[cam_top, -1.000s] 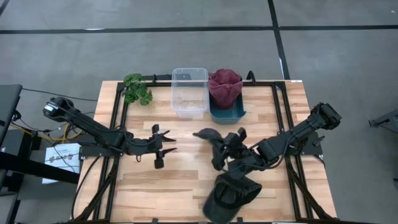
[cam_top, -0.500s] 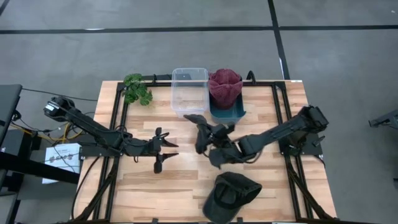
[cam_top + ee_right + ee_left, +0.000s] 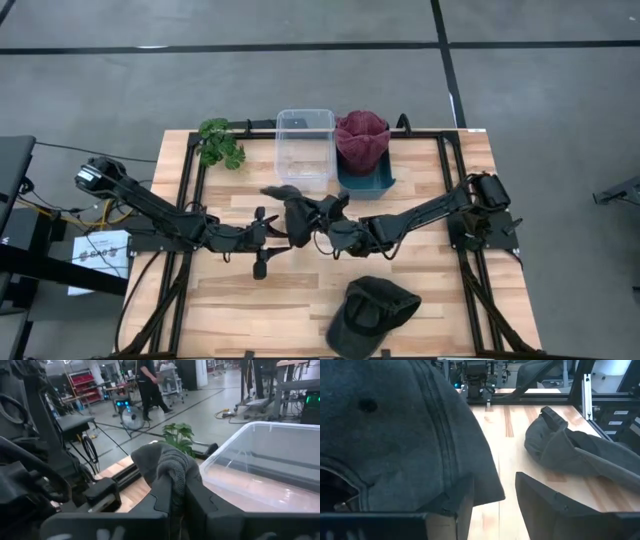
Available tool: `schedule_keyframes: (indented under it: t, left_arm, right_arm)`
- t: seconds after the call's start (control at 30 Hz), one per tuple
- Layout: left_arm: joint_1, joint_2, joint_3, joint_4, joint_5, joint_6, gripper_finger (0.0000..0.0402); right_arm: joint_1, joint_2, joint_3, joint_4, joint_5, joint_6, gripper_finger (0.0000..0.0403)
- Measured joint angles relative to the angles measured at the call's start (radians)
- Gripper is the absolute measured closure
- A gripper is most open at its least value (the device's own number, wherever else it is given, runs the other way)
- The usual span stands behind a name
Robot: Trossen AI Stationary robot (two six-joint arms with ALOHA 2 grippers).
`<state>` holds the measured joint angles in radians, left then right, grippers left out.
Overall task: Pick & Place hat
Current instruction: Put the left black cap into the transparent bin
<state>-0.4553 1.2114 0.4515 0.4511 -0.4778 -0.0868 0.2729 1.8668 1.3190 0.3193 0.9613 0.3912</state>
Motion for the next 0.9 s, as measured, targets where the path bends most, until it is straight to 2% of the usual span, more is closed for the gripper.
schedule_keyframes:
  t: [0.27,0.43,0.9]
  left_arm:
    - [0.008,0.0,0.0,0.02,0.0,0.001,0.0259]
    - [0.024,0.0,0.0,0.023,0.0,0.0,0.0259]
    - [0.023,0.0,0.0,0.028,-0.007,0.011,0.0259]
  right_arm:
    - [-0.003,0.0,0.0,0.057,0.0,-0.002,0.0389]
    - [-0.009,0.001,0.0,0.116,-0.036,-0.007,0.0389]
    - [-0.039,0.07,0.02,0.19,-0.076,-0.007,0.0388]
